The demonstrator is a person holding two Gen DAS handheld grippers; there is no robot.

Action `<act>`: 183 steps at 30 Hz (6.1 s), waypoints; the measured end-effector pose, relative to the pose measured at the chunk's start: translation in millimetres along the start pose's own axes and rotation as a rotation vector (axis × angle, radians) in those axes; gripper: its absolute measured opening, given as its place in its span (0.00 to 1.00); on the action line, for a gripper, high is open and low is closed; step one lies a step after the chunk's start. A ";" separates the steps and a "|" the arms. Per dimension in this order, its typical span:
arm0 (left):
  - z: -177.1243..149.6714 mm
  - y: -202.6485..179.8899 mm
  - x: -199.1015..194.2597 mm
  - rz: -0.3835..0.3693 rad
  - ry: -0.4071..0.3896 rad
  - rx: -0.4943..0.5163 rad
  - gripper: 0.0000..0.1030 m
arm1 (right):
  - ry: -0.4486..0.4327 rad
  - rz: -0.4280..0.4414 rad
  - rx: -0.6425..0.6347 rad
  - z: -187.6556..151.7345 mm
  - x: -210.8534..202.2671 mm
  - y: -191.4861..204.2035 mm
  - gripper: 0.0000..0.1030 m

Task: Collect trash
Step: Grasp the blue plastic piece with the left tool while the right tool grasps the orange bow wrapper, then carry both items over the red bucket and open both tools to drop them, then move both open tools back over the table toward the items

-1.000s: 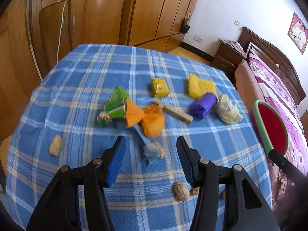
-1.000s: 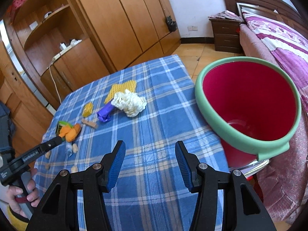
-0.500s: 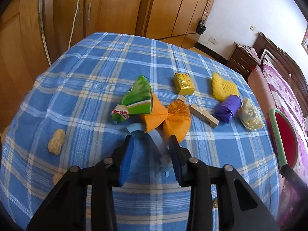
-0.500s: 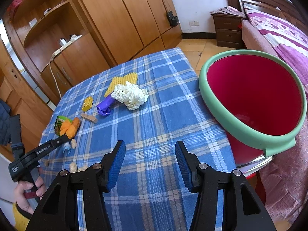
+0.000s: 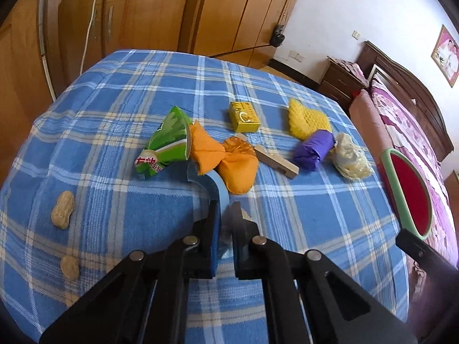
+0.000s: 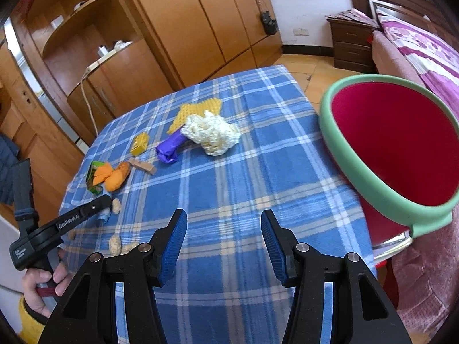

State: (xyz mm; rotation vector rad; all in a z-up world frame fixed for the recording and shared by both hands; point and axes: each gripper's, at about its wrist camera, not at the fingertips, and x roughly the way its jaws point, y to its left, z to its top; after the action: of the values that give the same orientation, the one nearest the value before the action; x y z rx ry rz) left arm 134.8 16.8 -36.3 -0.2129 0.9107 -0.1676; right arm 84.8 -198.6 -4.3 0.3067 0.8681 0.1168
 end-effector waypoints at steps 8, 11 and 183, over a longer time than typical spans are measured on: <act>-3.1 13.9 -32.1 -0.012 -0.050 -0.026 0.05 | 0.004 0.030 -0.070 8.1 7.1 28.3 0.53; -2.5 23.2 -43.8 0.003 -0.073 -0.047 0.05 | 0.010 0.046 -0.092 11.5 12.1 40.7 0.53; 53.6 -25.7 -44.9 -0.007 -0.093 0.053 0.45 | -0.195 -0.020 0.135 28.6 -49.1 -31.1 0.56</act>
State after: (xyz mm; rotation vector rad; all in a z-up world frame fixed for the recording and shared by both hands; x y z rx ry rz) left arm 149.1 8.5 36.3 -0.1729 0.8124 -0.1863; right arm 74.4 -245.3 39.2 0.4289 0.6868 0.0094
